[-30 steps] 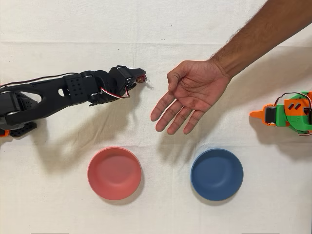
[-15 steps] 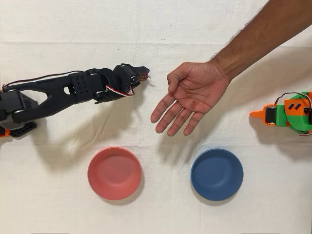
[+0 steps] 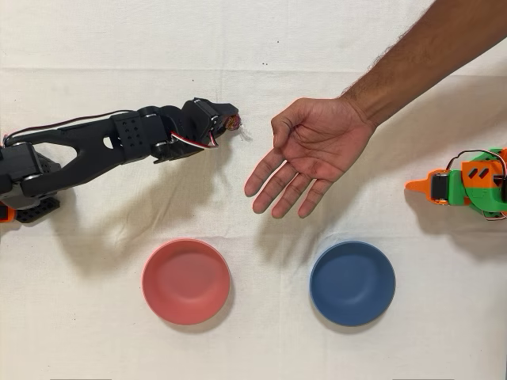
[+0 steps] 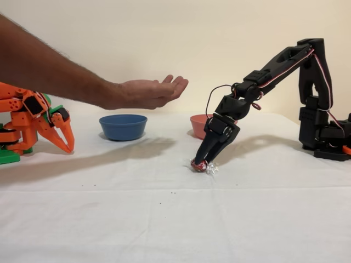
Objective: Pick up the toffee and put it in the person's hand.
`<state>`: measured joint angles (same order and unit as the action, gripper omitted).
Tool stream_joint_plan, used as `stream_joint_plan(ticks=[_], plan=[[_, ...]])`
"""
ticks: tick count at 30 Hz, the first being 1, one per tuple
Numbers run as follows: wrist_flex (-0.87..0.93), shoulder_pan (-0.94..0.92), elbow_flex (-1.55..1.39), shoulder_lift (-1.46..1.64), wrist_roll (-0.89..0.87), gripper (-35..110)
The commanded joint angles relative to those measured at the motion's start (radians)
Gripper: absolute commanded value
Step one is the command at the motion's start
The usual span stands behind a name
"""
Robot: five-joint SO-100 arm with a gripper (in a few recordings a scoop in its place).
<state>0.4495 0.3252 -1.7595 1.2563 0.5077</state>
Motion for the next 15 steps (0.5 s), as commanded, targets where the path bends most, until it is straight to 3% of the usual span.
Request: stream_joint_plan(ticks=[1, 15], plan=[[-0.005, 0.025, 0.048, 0.026, 0.020, 16], [-0.006, 0.029, 0.067, -0.005, 0.095, 6]])
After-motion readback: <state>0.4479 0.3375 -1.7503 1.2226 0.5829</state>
